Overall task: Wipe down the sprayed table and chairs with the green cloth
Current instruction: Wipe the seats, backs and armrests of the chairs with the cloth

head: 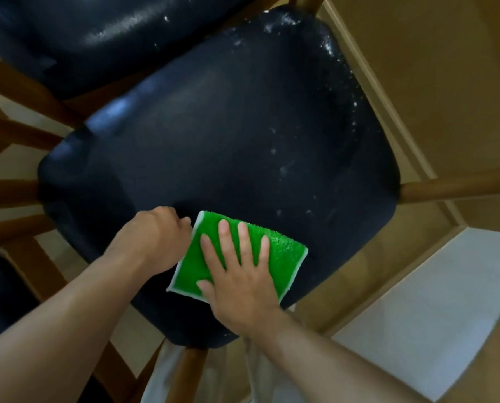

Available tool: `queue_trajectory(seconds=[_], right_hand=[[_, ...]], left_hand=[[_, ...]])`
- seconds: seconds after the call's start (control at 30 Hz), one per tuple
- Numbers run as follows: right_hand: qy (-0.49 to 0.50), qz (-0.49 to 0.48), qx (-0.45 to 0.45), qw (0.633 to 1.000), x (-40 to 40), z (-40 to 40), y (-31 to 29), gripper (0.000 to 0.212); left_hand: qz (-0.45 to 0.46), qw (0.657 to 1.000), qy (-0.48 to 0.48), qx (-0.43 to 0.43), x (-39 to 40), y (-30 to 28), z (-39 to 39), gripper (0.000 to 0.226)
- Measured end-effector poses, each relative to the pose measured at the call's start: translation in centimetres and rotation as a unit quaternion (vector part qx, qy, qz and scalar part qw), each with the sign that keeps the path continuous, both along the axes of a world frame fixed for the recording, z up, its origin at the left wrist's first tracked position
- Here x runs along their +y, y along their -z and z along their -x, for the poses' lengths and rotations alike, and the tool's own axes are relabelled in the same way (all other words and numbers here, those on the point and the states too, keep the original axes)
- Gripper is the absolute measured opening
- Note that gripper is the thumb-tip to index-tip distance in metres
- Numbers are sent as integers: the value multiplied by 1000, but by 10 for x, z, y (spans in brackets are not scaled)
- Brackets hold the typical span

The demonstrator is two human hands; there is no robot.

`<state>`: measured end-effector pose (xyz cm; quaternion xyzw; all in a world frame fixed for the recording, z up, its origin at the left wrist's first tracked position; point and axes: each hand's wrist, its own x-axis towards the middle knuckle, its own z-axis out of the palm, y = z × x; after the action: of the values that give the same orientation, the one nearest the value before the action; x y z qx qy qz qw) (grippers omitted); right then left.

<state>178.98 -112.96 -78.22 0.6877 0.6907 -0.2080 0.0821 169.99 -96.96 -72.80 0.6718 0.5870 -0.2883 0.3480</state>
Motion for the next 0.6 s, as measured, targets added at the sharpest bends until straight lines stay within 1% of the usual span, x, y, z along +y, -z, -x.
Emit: queue_trajectory(seconds=[0.1, 0.13, 0.17, 0.2, 0.3, 0.37, 0.47, 0.53, 0.6], right_hand=[[-107, -39, 9, 993, 27, -62, 4, 66], [-114, -56, -2, 992, 42, -86, 6, 67], [-97, -72, -19, 992, 60, -109, 9, 67], [-58, -79, -36, 995, 77, -127, 11, 68], [109, -76, -60, 989, 123, -163, 13, 66], [201, -80, -60, 974, 138, -169, 12, 65], [301, -95, -60, 947, 140, -144, 11, 64], [315, -89, -65, 943, 125, -112, 9, 66], [262, -64, -62, 961, 93, -74, 4, 68]], left_hand=[[-1, 1000, 0, 1, -1, 4, -1, 39], [-8, 1000, -5, -8, 0, 6, 0, 40], [-9, 1000, -12, -6, 1, 8, 0, 38], [-3, 1000, -23, -1, 1, 9, -1, 36], [-6, 1000, -25, -12, -1, 10, 2, 34], [0, 1000, -16, -14, -1, 10, 3, 36], [13, 1000, -1, 13, -3, 10, 2, 39], [17, 1000, -20, -1, 0, 13, 5, 37], [-4, 1000, -25, -14, 0, 12, 6, 32]])
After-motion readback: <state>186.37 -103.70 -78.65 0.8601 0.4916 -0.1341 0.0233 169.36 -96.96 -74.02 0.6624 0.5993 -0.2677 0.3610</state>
